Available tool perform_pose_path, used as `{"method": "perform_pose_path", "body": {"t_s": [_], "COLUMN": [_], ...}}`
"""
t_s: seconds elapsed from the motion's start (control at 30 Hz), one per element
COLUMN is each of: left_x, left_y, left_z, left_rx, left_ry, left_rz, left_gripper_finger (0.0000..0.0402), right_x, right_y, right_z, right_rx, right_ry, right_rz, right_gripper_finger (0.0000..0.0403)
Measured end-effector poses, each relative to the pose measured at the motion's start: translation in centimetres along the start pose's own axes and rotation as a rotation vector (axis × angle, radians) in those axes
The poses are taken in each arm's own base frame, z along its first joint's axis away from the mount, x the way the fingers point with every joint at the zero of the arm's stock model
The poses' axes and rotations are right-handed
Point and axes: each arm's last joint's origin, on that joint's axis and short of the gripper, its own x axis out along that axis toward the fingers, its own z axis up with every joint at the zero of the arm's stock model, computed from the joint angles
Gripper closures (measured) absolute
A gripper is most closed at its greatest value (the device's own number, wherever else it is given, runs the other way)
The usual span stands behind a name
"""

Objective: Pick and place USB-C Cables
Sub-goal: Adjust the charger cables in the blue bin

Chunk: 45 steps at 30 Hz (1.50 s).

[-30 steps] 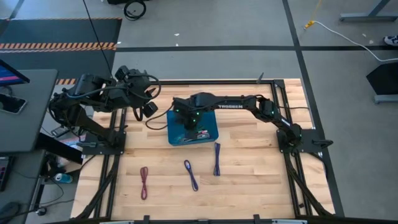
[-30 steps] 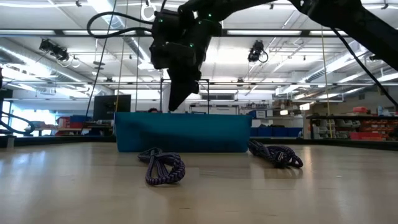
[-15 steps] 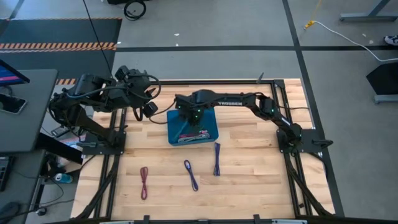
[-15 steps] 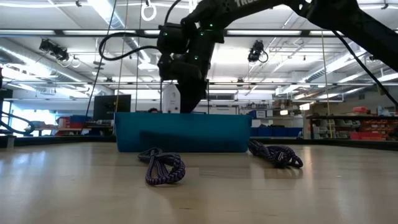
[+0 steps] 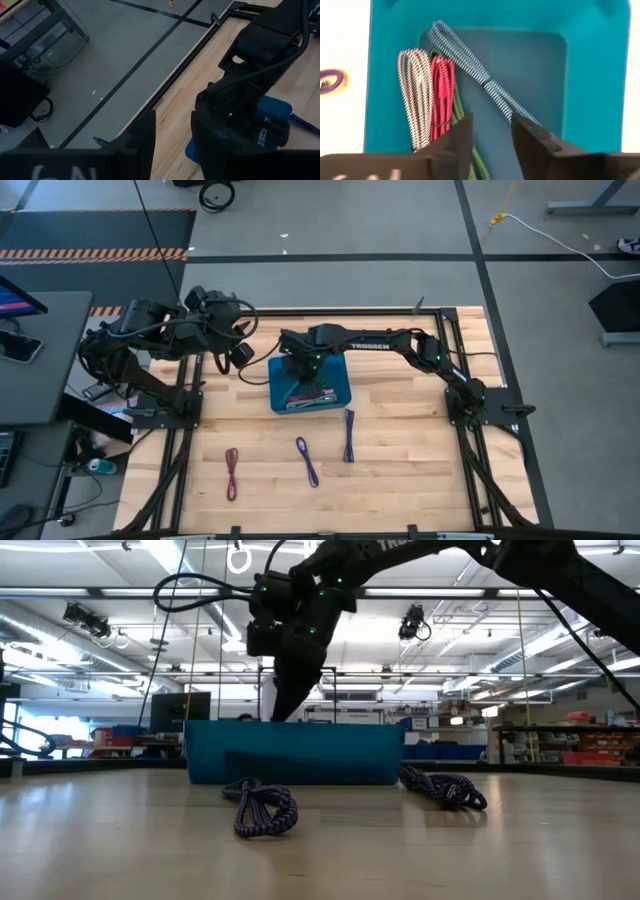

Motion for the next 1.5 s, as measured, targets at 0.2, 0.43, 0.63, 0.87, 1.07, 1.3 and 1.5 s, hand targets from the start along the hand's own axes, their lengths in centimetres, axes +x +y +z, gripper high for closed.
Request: {"method": "perform_pose_path", "body": {"t_s": [0.2, 0.43, 0.63, 0.87, 1.07, 1.3, 1.5], "left_x": [0.0, 0.0, 0.0, 0.0, 0.0, 1.1, 4.3], "left_y": [0.0, 0.0, 0.0, 0.0, 0.0, -1.0, -3.5], "left_z": [0.0, 0.0, 0.0, 0.0, 0.0, -0.8, -3.3], "left_rx": [-0.001, -0.027, -0.028, -0.047, -0.045, -0.034, 0.013], "left_ry": [0.0, 0.0, 0.0, 0.0, 0.001, 0.061, 0.195], "left_rz": [0.0, 0.0, -0.001, 0.0, 0.0, -0.009, 0.027], "left_gripper_finger": [0.0271, 0.0271, 0.0271, 0.0271, 0.0271, 0.0271, 0.0271], "right_x": [-0.1, 1.0, 1.7, -0.9, -6.0, -12.5, -20.8], "right_y": [-1.3, -2.7, -3.7, -3.9, -2.0, -1.0, -2.3], "right_z": [-0.4, -2.2, -3.3, -1.4, 1.0, -0.8, -3.9], "right_rx": [0.025, 0.085, 0.117, 0.116, 0.05, 0.063, 0.207], "right_ry": [-0.03, 0.011, 0.033, -0.038, -0.046, 0.058, 0.083], "right_rz": [0.042, 0.096, 0.105, 0.083, 0.02, -0.253, -0.651], "right_gripper_finger": [0.0221, 0.0219, 0.0219, 0.0223, 0.0281, 0.0383, 0.0343]}}
